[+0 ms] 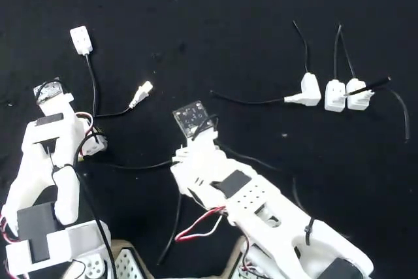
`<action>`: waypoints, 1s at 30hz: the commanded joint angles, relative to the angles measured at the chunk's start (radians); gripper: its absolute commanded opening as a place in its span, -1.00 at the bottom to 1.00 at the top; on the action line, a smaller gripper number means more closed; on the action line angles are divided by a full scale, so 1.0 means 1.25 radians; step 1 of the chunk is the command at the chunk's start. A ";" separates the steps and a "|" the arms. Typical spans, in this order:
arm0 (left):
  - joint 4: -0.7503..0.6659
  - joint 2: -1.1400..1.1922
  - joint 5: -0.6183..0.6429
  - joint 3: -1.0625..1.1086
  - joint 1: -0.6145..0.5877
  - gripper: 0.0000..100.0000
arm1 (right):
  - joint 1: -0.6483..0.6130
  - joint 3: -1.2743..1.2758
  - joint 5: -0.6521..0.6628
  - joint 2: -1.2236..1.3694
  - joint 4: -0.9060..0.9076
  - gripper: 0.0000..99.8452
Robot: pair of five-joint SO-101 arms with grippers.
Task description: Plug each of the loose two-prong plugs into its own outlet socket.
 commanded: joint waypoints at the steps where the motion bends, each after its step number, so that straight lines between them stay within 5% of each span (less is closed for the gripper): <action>1: -0.009 -0.036 0.009 -0.007 -0.012 -0.62 | -0.015 -0.055 0.025 0.087 0.011 -0.66; 6: -0.009 -0.036 0.007 -0.007 -0.012 -0.62 | -0.015 -0.107 0.028 0.144 0.061 -0.70; 11: -0.009 -0.036 0.007 -0.009 -0.013 -0.62 | 0.034 -0.126 0.102 0.101 0.071 -0.98; 24: -0.009 -0.036 0.007 -0.010 -0.013 -0.62 | 0.207 -0.083 0.182 -0.403 0.290 -0.98; 30: -0.009 -0.036 0.010 -0.010 -0.013 -0.62 | 0.020 -0.064 0.174 -0.487 0.443 -0.67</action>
